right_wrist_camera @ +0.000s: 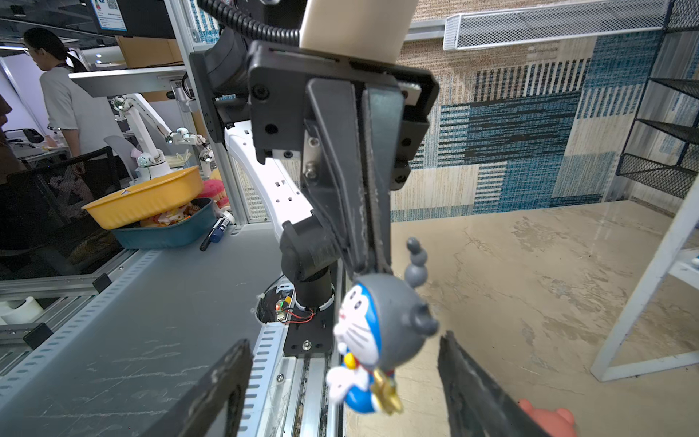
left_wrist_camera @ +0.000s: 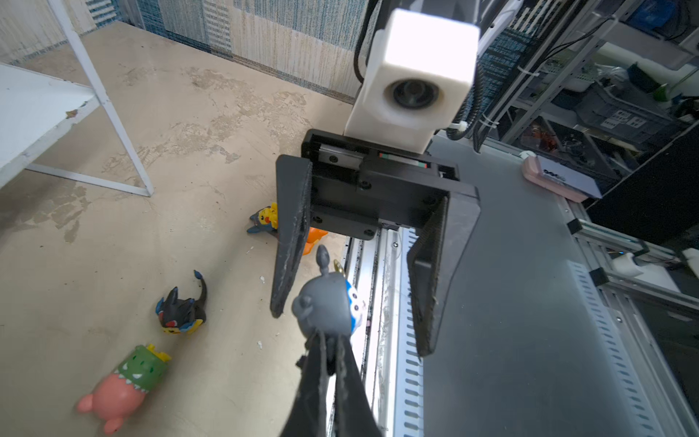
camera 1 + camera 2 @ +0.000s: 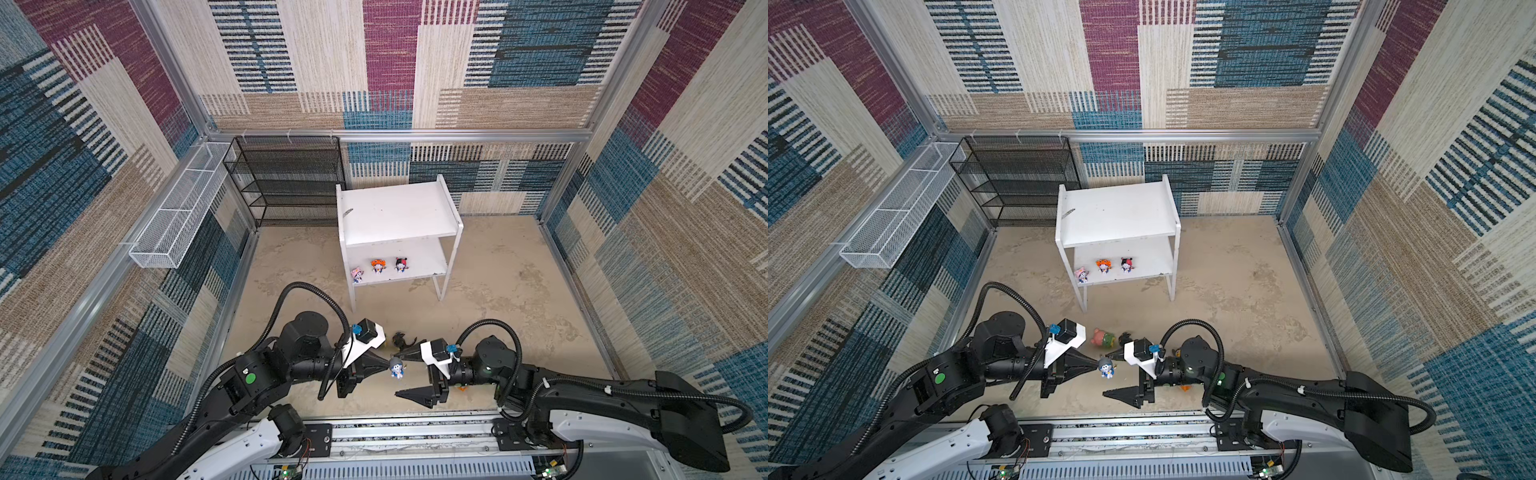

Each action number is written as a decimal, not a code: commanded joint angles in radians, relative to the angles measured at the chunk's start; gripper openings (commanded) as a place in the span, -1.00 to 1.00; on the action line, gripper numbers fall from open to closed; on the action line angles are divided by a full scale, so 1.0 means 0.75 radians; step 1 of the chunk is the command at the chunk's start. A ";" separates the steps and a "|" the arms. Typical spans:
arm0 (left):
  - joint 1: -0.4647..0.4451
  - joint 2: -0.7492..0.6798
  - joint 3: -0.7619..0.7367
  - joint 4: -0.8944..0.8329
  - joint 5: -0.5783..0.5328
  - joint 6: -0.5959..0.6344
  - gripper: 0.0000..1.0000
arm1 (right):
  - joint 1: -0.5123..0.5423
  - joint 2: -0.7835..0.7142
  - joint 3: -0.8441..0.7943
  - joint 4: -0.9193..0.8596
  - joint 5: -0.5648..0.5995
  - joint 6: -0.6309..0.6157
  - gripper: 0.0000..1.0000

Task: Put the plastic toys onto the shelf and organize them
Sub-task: 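Hold the grey figurine in the right gripper beside the open left gripper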

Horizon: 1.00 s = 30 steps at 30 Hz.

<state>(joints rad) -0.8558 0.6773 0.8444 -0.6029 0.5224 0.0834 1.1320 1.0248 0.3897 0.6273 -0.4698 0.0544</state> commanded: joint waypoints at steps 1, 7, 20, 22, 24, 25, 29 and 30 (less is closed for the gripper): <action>-0.002 -0.004 0.021 0.020 -0.047 0.047 -1.00 | 0.000 0.010 0.022 -0.026 0.021 0.028 0.57; -0.016 0.050 0.040 0.020 0.023 0.105 -1.00 | -0.002 0.004 0.012 -0.031 0.017 0.026 0.55; -0.050 0.135 0.070 -0.002 0.049 0.174 -1.00 | -0.025 -0.120 0.024 -0.225 0.027 -0.047 0.47; -0.054 0.138 0.069 -0.004 0.050 0.179 -1.00 | -0.036 -0.133 0.038 -0.270 0.012 -0.065 0.44; -0.057 0.135 0.069 -0.006 0.054 0.180 -1.00 | -0.050 -0.143 0.054 -0.303 -0.002 -0.077 0.40; -0.056 0.132 0.067 -0.005 0.052 0.180 -1.00 | -0.054 -0.141 0.060 -0.313 -0.012 -0.081 0.39; -0.061 0.127 0.065 -0.010 0.056 0.183 -1.00 | -0.065 -0.128 0.083 -0.332 -0.025 -0.099 0.30; -0.060 0.126 0.066 -0.013 0.056 0.185 -1.00 | -0.066 -0.125 0.088 -0.333 -0.026 -0.101 0.27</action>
<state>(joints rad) -0.8997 0.7761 0.8879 -0.6048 0.5510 0.1982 1.0851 0.9257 0.4412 0.3916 -0.4690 -0.0021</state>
